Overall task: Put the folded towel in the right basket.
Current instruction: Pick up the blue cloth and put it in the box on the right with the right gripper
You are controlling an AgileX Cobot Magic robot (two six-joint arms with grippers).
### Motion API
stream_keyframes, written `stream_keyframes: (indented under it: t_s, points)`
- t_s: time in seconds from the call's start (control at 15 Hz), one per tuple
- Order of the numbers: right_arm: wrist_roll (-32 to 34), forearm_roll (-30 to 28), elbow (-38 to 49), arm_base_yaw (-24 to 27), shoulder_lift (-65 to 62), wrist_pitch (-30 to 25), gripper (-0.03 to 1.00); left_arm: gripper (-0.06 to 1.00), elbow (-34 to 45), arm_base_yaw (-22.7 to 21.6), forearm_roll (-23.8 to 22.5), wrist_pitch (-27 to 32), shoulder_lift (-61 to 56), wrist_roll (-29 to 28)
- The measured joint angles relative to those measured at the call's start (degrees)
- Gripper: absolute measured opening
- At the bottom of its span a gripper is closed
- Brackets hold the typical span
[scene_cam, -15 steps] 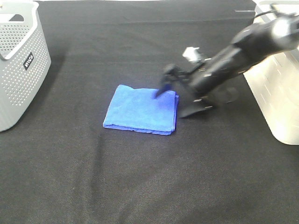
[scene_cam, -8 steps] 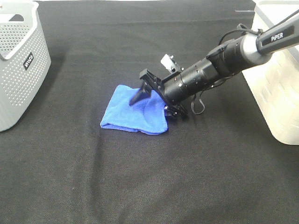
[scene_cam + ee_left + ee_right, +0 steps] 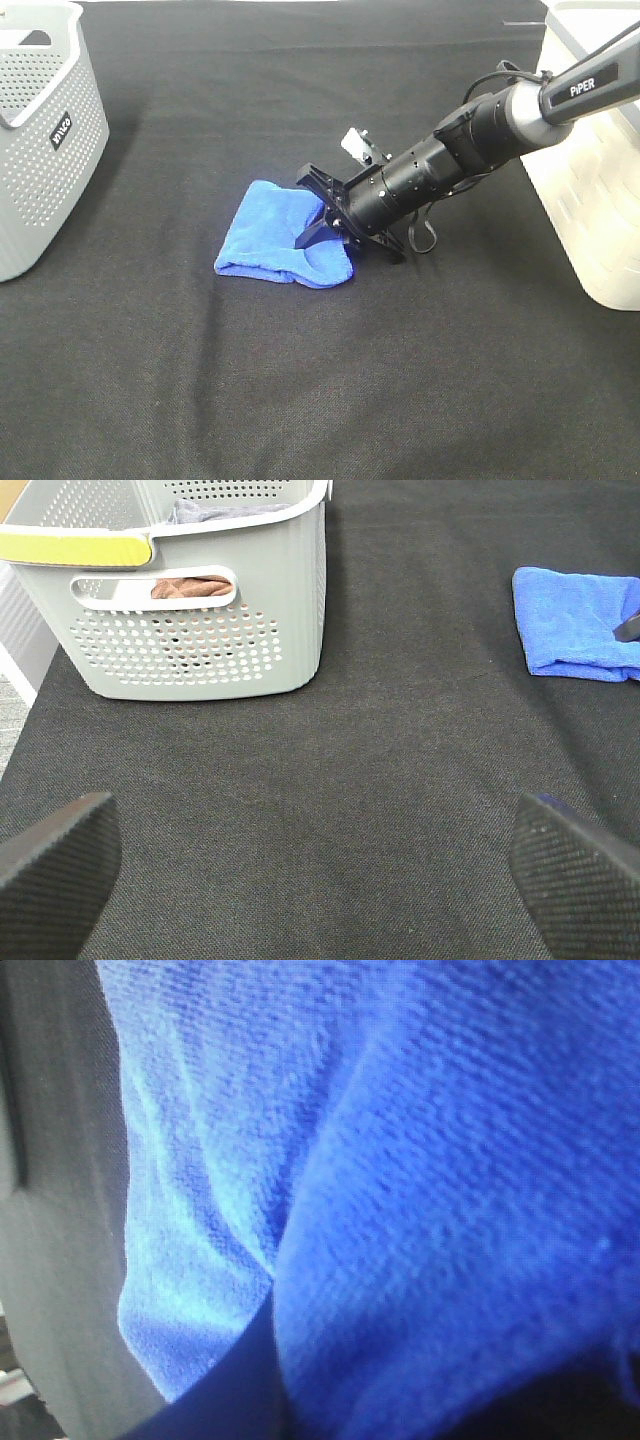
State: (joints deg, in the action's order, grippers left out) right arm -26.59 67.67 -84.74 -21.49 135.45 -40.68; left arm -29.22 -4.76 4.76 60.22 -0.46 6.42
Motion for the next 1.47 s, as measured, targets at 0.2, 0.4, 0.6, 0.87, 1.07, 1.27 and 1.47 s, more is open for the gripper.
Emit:
stream_keyframes:
  t_s: [0.2, 0.4, 0.6, 0.87, 1.07, 1.27, 1.47]
  points:
    - [1.15, -7.56, -4.41, 1.43, -5.27, -6.93, 0.15, 0.99, 0.00, 0.00, 0.00, 0.00, 0.00, 0.00]
    - [5.16, -14.61, -11.46, 2.75, -9.45, -14.38, 0.15, 0.99, 0.00, 0.00, 0.00, 0.00, 0.00, 0.00]
    - [14.67, -26.70, -30.48, 7.10, -14.04, -27.56, 0.15, 0.99, 0.00, 0.00, 0.00, 0.00, 0.00, 0.00]
    - [21.03, -33.86, -47.38, 20.23, -18.22, -28.53, 0.15, 0.99, 0.00, 0.00, 0.00, 0.00, 0.00, 0.00]
    - [21.08, -39.25, -46.87, 33.40, -23.26, -28.53, 0.15, 0.99, 0.00, 0.00, 0.00, 0.00, 0.00, 0.00]
    - [21.08, -47.27, -39.02, 37.41, -24.12, -28.71, 0.15, 0.99, 0.00, 0.00, 0.00, 0.00, 0.00, 0.00]
    - [21.49, -55.81, -30.25, 37.41, -22.75, -29.34, 0.15, 0.99, 0.00, 0.00, 0.00, 0.00, 0.00, 0.00]
